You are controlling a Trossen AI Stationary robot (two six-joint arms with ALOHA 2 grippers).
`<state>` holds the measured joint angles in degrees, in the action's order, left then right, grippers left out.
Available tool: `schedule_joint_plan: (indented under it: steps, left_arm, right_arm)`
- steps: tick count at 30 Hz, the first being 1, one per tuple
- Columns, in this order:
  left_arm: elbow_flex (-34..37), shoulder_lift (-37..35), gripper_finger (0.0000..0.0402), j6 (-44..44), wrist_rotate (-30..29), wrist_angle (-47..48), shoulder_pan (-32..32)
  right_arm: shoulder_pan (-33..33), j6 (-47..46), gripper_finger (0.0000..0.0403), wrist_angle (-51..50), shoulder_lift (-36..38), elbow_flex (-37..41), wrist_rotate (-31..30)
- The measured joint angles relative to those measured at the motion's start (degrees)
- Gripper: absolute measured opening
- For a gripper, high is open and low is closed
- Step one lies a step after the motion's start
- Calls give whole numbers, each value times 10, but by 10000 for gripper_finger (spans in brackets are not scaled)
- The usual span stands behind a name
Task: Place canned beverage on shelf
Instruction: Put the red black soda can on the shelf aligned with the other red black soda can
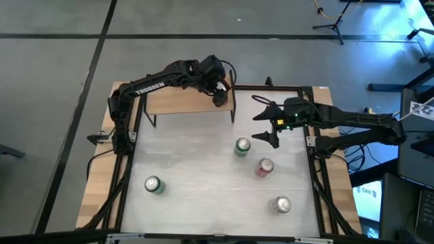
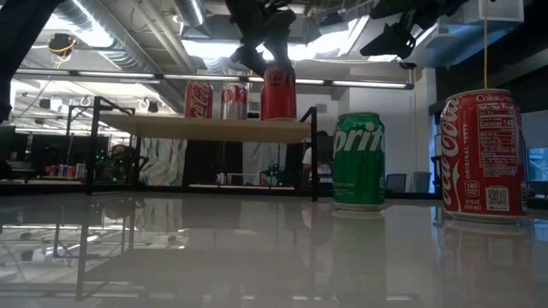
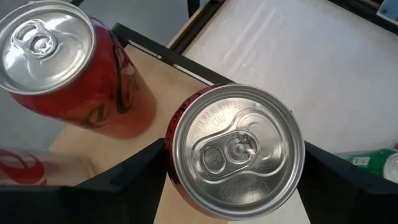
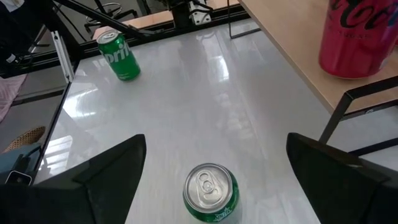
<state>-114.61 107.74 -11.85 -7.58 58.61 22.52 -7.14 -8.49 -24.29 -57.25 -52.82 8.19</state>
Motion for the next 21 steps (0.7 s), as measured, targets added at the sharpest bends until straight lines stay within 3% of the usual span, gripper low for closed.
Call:
schedule_joint_plan:
  steps: [21]
  left_arm:
    - [0, 11, 284, -1, 2, 4, -2]
  right_arm:
    - [0, 0, 383, -4, 0, 0, 0]
